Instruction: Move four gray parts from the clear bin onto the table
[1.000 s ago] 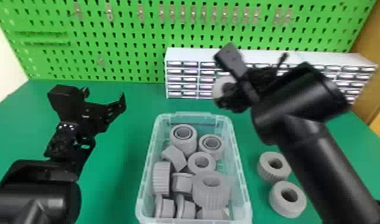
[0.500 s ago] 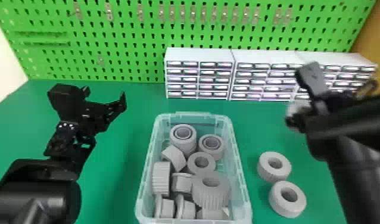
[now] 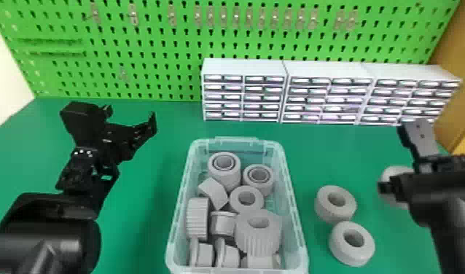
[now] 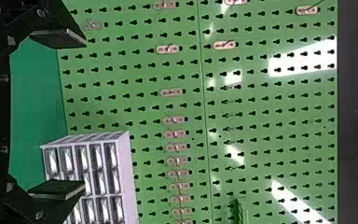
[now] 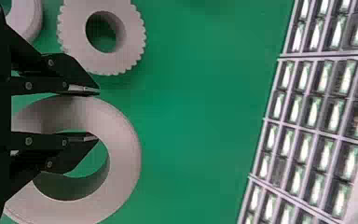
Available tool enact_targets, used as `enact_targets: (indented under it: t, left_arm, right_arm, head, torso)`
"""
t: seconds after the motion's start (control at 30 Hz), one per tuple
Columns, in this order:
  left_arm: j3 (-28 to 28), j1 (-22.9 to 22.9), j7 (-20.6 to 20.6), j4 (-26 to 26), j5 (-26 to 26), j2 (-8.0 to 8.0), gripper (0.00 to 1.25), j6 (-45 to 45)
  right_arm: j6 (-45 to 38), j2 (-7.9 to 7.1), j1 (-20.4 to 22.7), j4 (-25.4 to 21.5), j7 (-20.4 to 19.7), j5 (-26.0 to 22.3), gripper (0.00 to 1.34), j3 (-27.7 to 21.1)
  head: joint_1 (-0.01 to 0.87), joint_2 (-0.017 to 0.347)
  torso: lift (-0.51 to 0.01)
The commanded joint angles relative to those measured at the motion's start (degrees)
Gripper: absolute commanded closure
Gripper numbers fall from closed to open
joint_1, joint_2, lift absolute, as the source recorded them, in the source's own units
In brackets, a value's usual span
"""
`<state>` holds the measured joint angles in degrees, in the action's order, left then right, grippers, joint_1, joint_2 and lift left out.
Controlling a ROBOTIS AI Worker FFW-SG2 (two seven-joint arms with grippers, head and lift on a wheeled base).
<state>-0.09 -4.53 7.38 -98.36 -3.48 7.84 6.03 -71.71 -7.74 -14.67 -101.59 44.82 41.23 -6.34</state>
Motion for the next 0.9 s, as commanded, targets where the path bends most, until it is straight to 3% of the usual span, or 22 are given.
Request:
enact_targets:
  t: [0.0,0.13,0.27,0.87]
  left_arm:
    - [-0.26,-0.04,0.00,0.01,-0.04,-0.02,0.21,0.12]
    - [-0.35,-0.04,0.09,0.01,-0.13,-0.02,0.21,0.21]
    - [-0.43,-0.04,0.09,0.01,-0.21,-0.02,0.21,0.30]
    - [-0.79,-0.13,0.26,0.01,-0.30,-0.02,0.21,0.47]
  right_arm:
    - [4.03,0.80,1.13,3.59,0.00,-5.02,1.16,-3.50]
    - [6.49,1.15,1.66,7.11,0.00,-8.63,1.16,-5.70]
    - [6.58,1.41,1.75,9.04,0.00,-8.63,1.16,-6.14]
    - [6.41,2.12,2.63,10.89,0.00,-8.54,1.15,-5.52]
  head:
    - [0.678,0.034]
    - [0.678,0.034]
    - [0.678,0.034]
    - [0.678,0.034]
  torso:
    - [-0.050]
    - [-0.050]
    - [-0.050]
    - [-0.050]
